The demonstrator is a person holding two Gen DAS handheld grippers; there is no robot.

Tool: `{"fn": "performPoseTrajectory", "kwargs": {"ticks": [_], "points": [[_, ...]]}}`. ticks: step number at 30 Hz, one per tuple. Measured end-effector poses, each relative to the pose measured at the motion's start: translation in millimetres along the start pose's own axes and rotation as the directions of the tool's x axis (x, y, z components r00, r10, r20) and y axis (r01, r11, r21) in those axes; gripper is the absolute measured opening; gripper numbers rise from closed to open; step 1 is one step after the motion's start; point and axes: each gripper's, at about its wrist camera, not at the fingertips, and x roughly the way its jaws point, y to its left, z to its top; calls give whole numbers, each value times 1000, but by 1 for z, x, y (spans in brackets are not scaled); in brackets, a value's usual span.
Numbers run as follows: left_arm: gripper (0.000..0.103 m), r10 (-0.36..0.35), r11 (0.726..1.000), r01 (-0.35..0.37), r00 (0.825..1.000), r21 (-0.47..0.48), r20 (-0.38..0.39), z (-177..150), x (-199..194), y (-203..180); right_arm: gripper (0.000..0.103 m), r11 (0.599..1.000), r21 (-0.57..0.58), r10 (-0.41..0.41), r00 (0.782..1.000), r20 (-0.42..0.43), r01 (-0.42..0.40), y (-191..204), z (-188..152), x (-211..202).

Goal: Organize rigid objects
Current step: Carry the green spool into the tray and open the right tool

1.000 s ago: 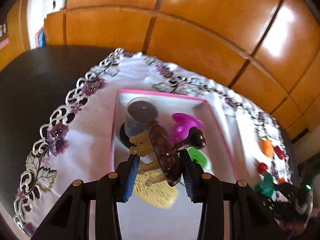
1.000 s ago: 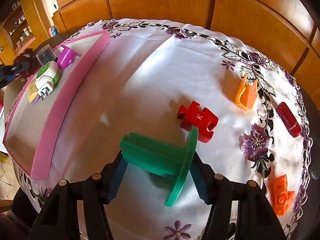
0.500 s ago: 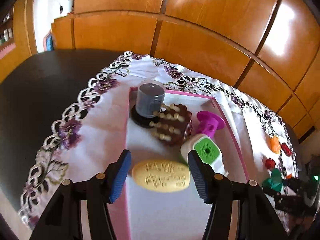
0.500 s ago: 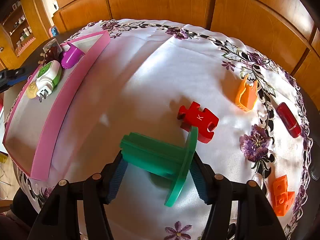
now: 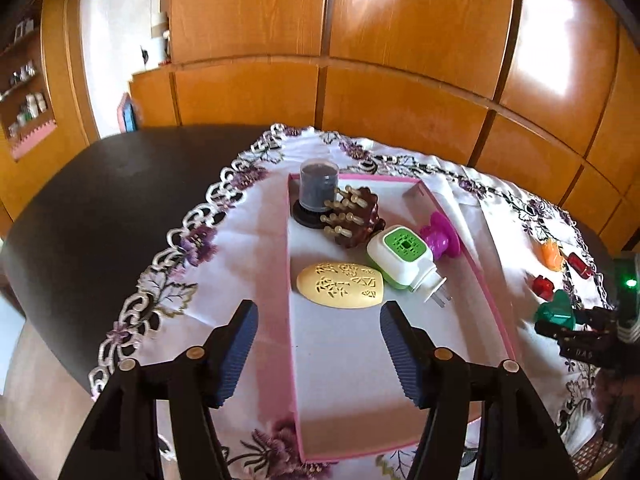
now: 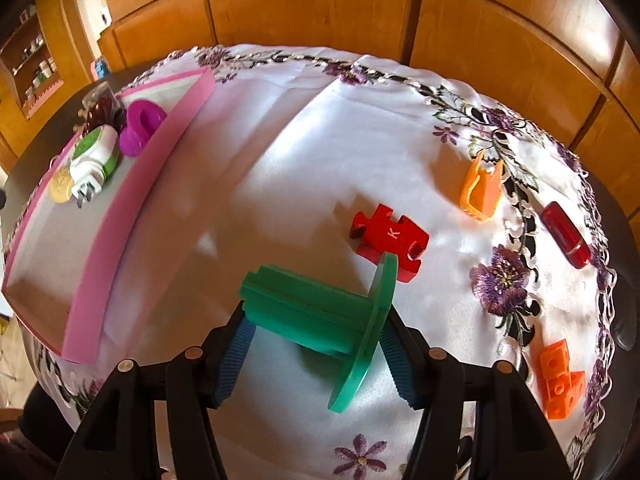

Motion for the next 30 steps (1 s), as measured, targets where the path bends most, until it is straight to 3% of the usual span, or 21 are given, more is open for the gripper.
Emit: {"fn": "performPoseTrajectory", "kwargs": {"ticks": [5,11,16,21,30], "points": [[66,11,1000,-11,999,5,38,0,-13,2,62,999,-12,34,997,71,-34,19,11,-25],[67,16,1000,-16,998,3,60,0,-22,7,62,986,-110,139,982,125,-126,70,32,-48],[67,24,1000,-24,998,-15,57,-3,-23,16,62,953,-204,243,967,81,-223,124,44,-43],[67,40,998,-38,998,-40,52,-7,-23,28,62,922,-273,290,957,15,-275,174,46,-25],[67,63,995,-59,997,-76,44,-10,-20,44,62,912,-301,274,960,-59,-279,225,54,13]]}}
